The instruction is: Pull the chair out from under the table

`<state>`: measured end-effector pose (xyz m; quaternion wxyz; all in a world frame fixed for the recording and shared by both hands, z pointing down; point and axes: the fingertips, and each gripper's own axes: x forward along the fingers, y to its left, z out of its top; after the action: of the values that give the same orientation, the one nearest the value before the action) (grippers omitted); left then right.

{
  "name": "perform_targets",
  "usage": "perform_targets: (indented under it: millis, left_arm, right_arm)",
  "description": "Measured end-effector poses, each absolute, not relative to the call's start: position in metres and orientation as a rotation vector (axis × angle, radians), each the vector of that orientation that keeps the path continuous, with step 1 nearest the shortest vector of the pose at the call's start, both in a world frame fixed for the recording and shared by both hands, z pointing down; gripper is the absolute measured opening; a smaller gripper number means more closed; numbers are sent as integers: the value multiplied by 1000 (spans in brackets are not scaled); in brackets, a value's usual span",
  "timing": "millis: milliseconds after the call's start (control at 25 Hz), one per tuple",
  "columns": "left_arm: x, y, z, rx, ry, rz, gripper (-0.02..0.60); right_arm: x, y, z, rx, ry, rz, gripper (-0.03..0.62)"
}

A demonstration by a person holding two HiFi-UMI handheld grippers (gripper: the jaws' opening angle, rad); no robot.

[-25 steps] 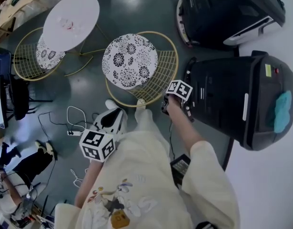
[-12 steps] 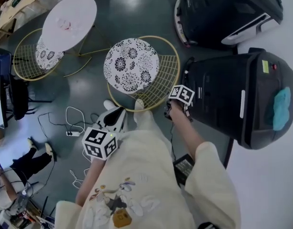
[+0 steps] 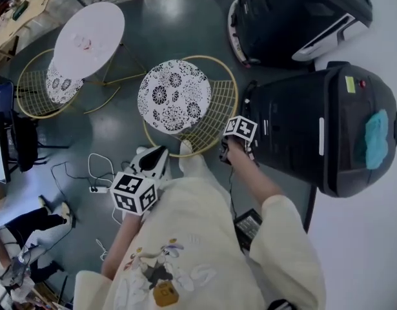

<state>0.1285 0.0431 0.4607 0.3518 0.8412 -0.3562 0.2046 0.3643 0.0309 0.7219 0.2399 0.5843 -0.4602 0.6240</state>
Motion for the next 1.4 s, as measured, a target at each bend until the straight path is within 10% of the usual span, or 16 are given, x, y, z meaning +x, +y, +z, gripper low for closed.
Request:
perform_targets:
  millis: [680,1400]
  left_arm:
    - [109,33,428,2230,-1022,422,31]
    - [80,21,369,2279,-1196,256,29]
  right_arm:
    - [273,-37,552,1453,-1900,1743,66]
    - [137,-24,320,1227,-2680,410,66]
